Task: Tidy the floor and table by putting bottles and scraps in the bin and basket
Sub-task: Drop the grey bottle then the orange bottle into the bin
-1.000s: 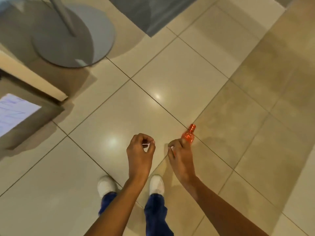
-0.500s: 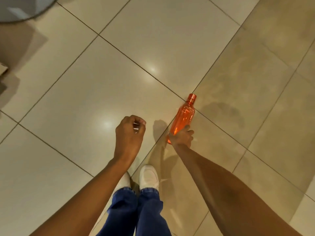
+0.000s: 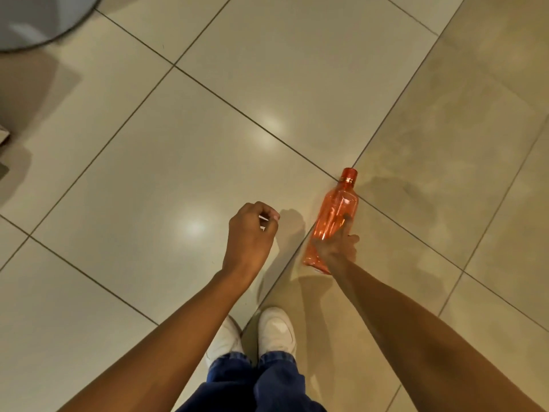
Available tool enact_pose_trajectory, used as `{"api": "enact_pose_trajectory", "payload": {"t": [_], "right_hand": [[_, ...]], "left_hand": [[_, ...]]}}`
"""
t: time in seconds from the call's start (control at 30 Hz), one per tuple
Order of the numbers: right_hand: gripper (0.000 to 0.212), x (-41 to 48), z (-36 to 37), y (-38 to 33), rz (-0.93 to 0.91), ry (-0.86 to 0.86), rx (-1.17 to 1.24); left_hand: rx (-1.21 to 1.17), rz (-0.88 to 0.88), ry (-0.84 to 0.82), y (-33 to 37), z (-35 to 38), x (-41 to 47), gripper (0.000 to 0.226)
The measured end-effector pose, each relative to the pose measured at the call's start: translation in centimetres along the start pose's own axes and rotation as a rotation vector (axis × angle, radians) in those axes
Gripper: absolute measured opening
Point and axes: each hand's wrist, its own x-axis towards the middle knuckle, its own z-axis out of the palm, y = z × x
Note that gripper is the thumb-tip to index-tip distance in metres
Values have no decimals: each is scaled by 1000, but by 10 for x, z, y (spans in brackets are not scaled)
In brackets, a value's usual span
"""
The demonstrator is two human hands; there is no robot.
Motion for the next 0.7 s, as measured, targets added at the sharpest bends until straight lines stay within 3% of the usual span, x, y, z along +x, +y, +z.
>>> {"api": "enact_pose_trajectory", "payload": {"t": [0.23, 0.3, 0.43, 0.5, 0.7], "right_hand": [[108, -107, -91, -35, -307, 9, 243], [104, -147, -120, -48, -440, 14, 279], [104, -229, -175, -70, -679, -2, 273], [104, -266, -199, -78, -773, 3, 247], [99, -355, -267, -106, -1049, 34, 167]], "left_hand": [[-134, -137, 27, 53, -58, -47, 7], [-201, -182, 39, 75, -78, -63, 24], [-267, -229, 36, 129, -126, -92, 80], [-315, -220, 39, 153, -147, -109, 92], [-389, -147, 244, 208, -230, -154, 76]]}}
